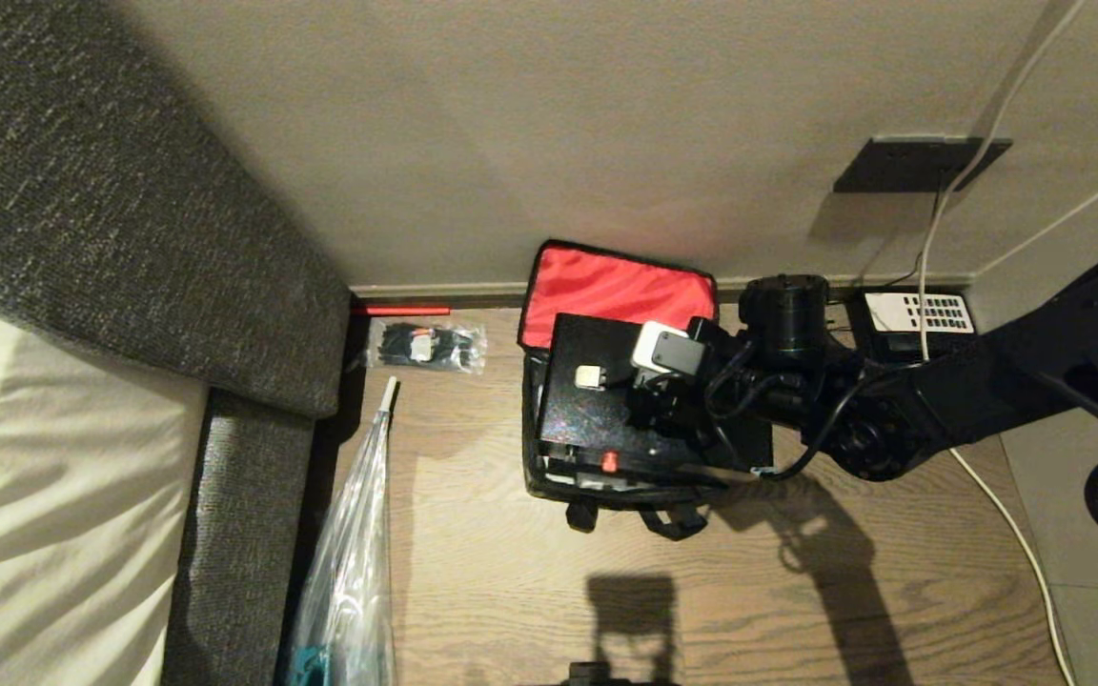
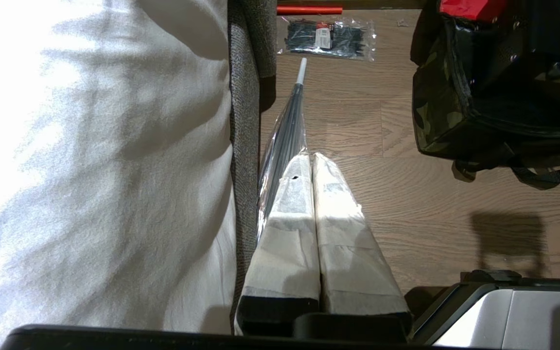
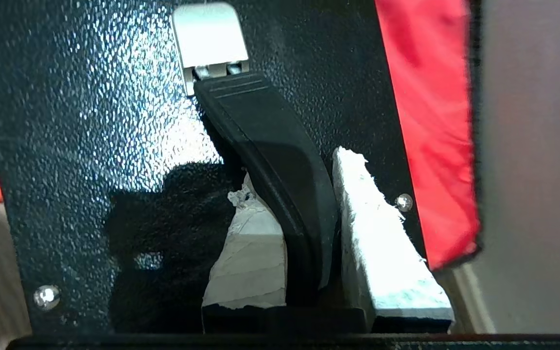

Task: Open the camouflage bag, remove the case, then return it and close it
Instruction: Place the black box back

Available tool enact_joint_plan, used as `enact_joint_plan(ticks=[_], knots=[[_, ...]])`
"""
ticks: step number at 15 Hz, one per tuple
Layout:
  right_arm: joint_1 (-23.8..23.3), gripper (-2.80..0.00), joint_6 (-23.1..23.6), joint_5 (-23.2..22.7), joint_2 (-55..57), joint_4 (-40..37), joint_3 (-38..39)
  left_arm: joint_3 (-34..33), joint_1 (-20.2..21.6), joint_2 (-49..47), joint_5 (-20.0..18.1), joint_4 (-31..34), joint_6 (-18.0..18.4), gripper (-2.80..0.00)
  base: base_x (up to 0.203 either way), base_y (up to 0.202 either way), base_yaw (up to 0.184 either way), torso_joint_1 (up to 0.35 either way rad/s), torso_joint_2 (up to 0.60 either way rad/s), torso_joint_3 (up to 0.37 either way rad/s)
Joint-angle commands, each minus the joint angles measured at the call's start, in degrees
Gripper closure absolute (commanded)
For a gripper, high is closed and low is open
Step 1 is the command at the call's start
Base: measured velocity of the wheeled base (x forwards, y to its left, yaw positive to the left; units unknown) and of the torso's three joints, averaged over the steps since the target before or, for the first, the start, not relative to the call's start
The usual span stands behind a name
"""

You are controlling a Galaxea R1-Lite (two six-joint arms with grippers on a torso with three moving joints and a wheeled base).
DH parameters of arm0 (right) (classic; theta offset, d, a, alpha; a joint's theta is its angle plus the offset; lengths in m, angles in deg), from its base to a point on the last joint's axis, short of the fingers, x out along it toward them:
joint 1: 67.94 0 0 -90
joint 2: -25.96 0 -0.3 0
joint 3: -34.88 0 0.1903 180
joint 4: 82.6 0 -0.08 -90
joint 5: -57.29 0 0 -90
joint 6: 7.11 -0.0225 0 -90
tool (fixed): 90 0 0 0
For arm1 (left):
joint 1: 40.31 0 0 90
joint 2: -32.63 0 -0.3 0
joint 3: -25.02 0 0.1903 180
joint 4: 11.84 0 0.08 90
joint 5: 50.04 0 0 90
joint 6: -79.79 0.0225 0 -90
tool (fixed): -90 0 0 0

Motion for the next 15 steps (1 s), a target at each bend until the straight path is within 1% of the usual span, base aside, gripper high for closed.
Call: enact_joint_plan(ticks=[1, 7, 10, 15], knots=[[-0.05, 0.00, 0.31, -0.36, 1.91, 0.09, -0.56, -0.09, 0.02, 0.06, 0.04, 0.00, 0.01, 0.00, 0.000, 0.000, 0.000, 0.000, 0.00, 0.000], [-0.05, 0.00, 0.37, -1.41, 4.55, 0.17, -2.12, -0.09, 0.02, 0.11, 0.04, 0.00, 0.01, 0.00, 0.000, 0.000, 0.000, 0.000, 0.00, 0.000], [0.04, 0.00, 0.24, -1.51, 5.28, -0.46, -5.51, -0.09, 0.02, -0.15, 0.04, 0.00, 0.01, 0.00, 0.000, 0.000, 0.000, 0.000, 0.00, 0.000], [0.26, 0.00, 0.46, -2.45, 2.48, -6.02, -6.41, -0.09, 0.02, 0.02, 0.04, 0.00, 0.01, 0.00, 0.000, 0.000, 0.000, 0.000, 0.00, 0.000]])
